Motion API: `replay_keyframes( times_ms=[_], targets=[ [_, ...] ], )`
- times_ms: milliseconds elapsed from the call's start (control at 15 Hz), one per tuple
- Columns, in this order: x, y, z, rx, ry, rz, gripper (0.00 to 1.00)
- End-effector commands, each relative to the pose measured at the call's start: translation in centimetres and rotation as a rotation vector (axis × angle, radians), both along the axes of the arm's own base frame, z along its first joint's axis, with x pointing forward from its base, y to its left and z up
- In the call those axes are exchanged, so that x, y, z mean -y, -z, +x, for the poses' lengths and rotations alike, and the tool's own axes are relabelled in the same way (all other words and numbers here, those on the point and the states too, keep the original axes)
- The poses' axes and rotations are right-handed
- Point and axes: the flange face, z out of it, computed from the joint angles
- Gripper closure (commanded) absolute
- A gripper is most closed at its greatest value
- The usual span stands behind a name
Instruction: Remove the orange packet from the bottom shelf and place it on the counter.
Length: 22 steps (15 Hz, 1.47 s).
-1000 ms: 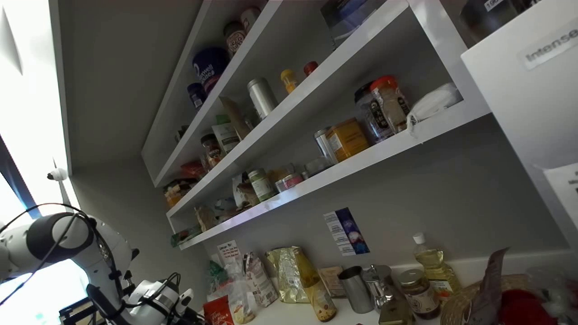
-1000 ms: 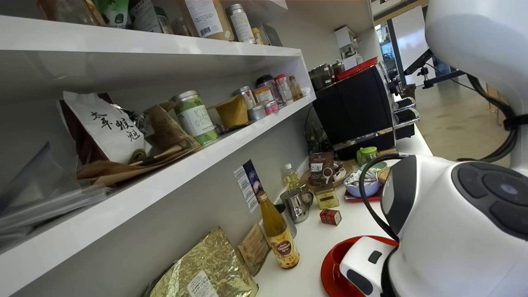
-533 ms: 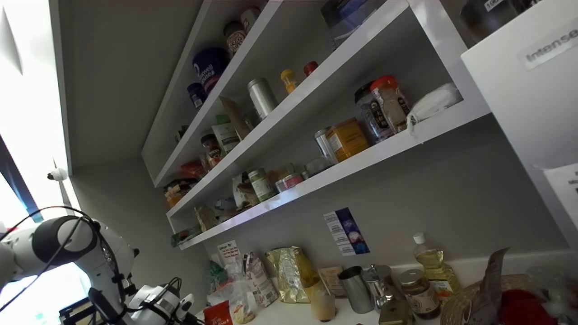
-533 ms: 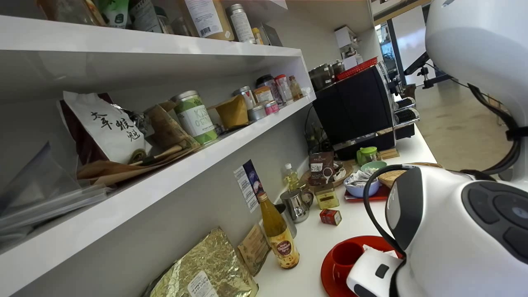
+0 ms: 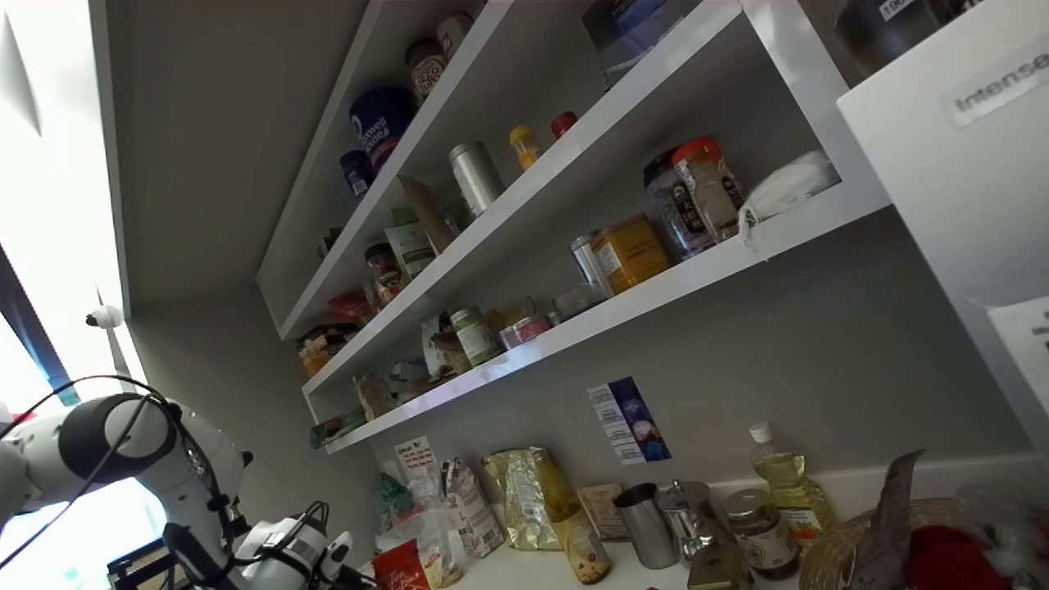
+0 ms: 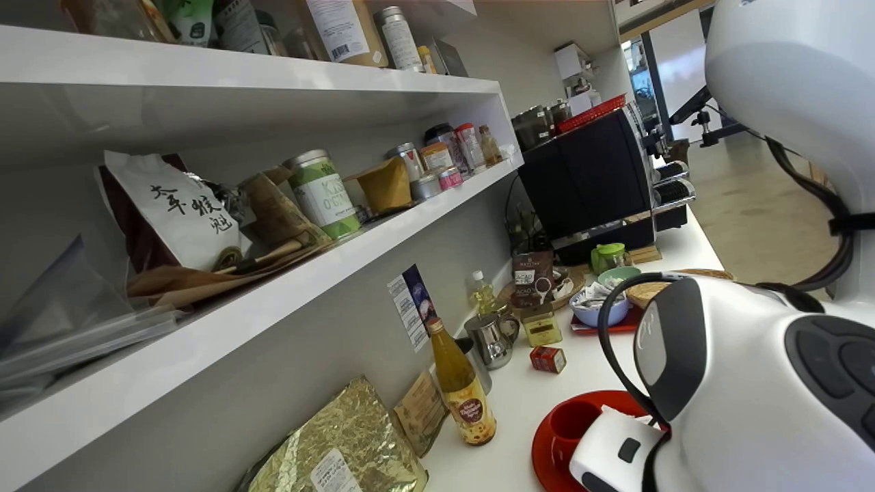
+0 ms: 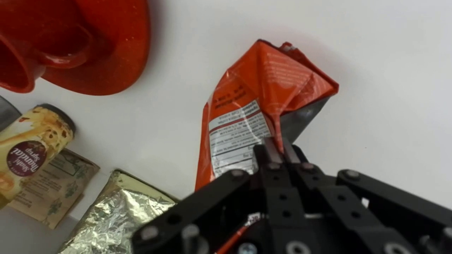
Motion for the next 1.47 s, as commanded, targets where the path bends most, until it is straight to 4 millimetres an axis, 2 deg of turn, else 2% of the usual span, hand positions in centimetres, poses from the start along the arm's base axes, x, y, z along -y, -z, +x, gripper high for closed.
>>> replay_keyframes(
  times_ms=[0, 67, 600, 733, 933, 1267, 1333, 1400],
  targets=[
    [-0.5, 0.1, 0.4, 0.041, 0.018, -0.007, 0.82],
    [-0.5, 0.1, 0.4, 0.043, 0.02, -0.007, 0.71],
    [-0.6, 0.2, 0.3, 0.041, 0.048, -0.006, 0.11],
    [-0.7, 0.3, 0.1, 0.012, 0.067, 0.016, 0.01],
    [-1.0, 0.6, -0.5, -0.046, 0.099, 0.039, 0.0],
    [-1.9, 1.4, -2.3, -0.245, 0.21, 0.103, 0.0],
    [2.1, -3.5, -1.5, -0.265, 0.229, 0.113, 0.0],
    [2.2, -4.0, -1.9, -0.302, 0.254, 0.13, 0.0]
  ],
)
